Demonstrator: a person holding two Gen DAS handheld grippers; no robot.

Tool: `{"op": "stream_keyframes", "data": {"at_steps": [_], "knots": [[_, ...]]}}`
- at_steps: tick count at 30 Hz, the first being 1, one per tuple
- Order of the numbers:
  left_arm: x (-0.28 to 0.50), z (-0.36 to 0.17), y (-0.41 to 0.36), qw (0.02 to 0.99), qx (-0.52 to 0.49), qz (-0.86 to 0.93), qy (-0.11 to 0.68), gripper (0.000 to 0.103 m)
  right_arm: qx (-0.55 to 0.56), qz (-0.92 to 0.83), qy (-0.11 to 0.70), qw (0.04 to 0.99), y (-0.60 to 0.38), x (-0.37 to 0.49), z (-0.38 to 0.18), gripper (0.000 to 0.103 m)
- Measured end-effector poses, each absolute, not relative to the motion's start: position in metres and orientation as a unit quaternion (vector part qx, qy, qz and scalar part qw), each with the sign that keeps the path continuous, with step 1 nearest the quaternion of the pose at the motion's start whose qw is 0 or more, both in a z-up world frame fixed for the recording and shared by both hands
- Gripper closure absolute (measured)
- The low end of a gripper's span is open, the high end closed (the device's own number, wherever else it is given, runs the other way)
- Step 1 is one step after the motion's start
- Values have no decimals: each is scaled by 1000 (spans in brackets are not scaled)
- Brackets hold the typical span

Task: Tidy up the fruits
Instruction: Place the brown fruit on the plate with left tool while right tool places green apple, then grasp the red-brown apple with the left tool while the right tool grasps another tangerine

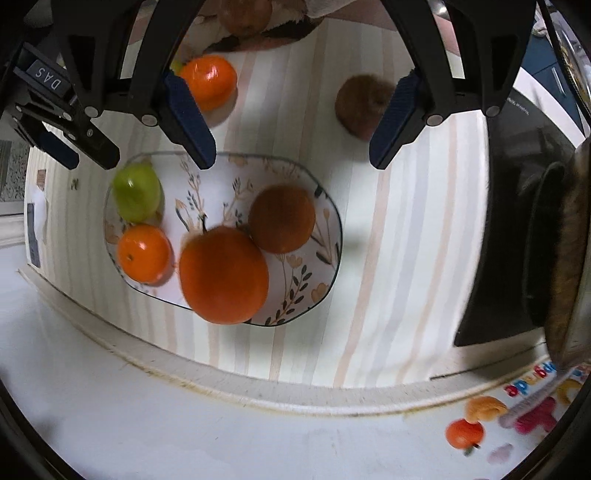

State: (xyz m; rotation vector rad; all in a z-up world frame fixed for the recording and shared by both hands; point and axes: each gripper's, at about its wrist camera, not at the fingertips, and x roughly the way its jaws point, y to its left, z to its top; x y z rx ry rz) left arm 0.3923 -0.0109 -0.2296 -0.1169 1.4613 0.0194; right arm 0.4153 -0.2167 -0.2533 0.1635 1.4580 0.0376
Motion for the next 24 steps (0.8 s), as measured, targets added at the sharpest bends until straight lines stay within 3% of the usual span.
{"op": "stream_keyframes", "data": {"at_steps": [24], "knots": [[289, -125, 2, 829, -28, -19, 558, 18, 46, 29, 562, 825, -191, 290, -120, 11]]}}
